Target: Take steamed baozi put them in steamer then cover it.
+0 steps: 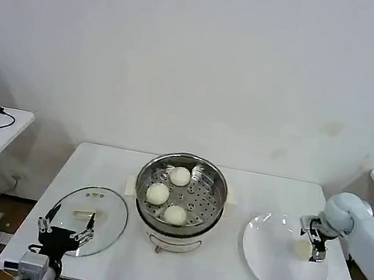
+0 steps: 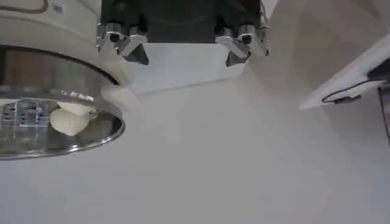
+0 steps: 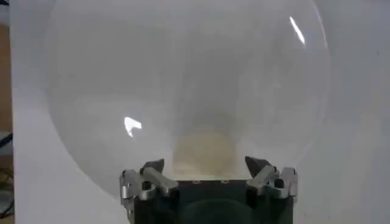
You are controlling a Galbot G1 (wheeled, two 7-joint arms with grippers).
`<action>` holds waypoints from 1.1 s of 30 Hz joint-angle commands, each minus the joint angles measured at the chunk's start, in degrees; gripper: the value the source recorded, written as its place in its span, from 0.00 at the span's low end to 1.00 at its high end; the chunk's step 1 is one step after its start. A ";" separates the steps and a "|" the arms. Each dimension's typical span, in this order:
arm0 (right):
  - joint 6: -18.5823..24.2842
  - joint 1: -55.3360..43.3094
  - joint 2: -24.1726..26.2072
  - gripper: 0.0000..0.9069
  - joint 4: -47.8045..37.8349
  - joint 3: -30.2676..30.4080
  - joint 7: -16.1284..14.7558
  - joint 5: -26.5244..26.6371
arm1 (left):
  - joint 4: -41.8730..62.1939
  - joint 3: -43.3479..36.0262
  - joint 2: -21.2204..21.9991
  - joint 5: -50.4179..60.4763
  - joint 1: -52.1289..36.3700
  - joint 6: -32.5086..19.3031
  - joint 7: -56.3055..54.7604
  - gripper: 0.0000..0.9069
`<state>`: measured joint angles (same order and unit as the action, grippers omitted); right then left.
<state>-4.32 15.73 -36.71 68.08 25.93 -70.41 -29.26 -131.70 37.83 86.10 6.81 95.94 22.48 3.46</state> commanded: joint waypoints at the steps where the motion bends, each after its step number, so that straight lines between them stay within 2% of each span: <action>1: 0.42 0.19 -0.90 1.00 -1.36 -0.25 -0.12 -0.90 | 0.18 0.04 0.00 -0.03 -0.26 0.07 0.08 1.00; 9: 0.86 0.65 -1.26 1.00 -2.17 -0.37 0.05 -1.75 | 0.86 -0.29 0.13 0.00 -0.68 0.03 0.07 1.00; 14: 1.02 0.81 -1.88 1.00 -3.26 -0.48 1.57 -2.12 | 1.18 -0.37 0.20 -0.01 -0.86 0.02 0.03 1.00; 21: 0.89 1.29 -1.84 1.00 -3.37 -0.86 2.09 -2.25 | 1.47 -0.29 0.12 -0.06 -1.12 0.06 0.02 1.00; 22: 0.84 1.30 -1.84 0.98 -3.34 -0.92 2.14 -2.19 | 1.50 -0.29 0.13 -0.05 -1.14 0.04 0.03 1.00; 24: 0.64 1.28 -1.93 0.82 -3.30 -0.96 2.16 -1.94 | 1.52 -0.35 0.19 -0.05 -1.22 0.06 0.03 1.00; 33: 0.38 1.44 -2.06 0.76 -3.34 -1.21 2.19 -1.76 | 1.47 -0.32 0.18 -0.05 -1.16 0.04 0.01 1.00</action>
<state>-3.91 17.08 -38.62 65.04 24.68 -68.48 -31.02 -130.20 37.50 86.33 6.77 94.78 22.51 3.49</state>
